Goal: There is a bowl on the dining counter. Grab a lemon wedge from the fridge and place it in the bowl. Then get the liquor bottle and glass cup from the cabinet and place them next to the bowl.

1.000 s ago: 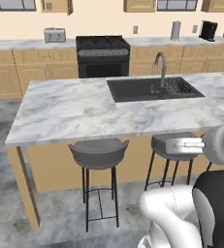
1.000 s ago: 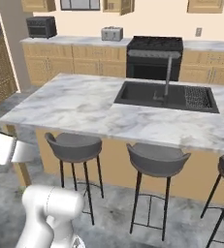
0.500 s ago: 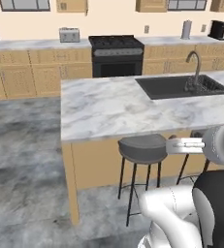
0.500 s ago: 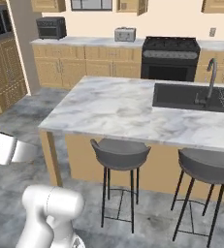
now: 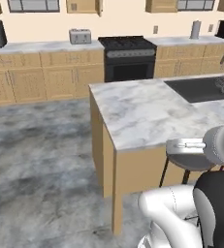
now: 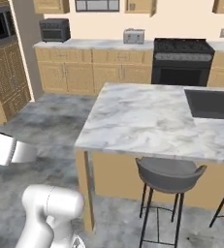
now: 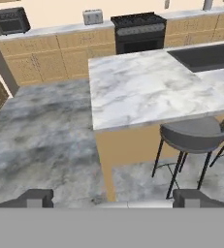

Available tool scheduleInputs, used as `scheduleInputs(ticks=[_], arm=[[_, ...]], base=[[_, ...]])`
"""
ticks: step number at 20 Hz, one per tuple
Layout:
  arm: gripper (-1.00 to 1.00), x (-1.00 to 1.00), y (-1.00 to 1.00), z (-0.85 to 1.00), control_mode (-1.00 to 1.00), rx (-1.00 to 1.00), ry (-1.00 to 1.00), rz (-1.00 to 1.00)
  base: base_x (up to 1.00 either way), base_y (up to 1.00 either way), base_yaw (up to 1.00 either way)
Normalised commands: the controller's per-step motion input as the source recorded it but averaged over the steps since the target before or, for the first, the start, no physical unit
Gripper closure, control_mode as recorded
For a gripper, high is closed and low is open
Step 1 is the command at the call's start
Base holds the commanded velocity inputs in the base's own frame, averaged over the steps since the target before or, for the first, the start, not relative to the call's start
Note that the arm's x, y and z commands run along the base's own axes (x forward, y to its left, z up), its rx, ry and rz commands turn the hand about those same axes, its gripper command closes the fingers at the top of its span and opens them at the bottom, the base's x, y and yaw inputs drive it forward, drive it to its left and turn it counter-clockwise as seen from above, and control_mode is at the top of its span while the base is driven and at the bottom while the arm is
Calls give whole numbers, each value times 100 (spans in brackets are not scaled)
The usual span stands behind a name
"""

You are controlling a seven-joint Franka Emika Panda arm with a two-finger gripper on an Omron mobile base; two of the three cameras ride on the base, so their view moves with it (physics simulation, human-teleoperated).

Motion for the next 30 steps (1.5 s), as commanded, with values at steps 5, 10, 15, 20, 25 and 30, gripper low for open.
scheduleInputs(ticks=[5,10,15,20,25,30], arm=[[-100,0,0,0,100,0,0,0],[-100,0,0,0,100,0,0,0],[-100,0,0,0,100,0,0,0],[-100,0,0,0,100,0,0,0],[-100,0,0,0,100,0,0,0],[-100,0,0,0,100,0,0,0]], base=[[85,100,-17],[88,100,-16],[97,100,-18],[100,84,-23],[100,63,-22],[100,34,-16]])
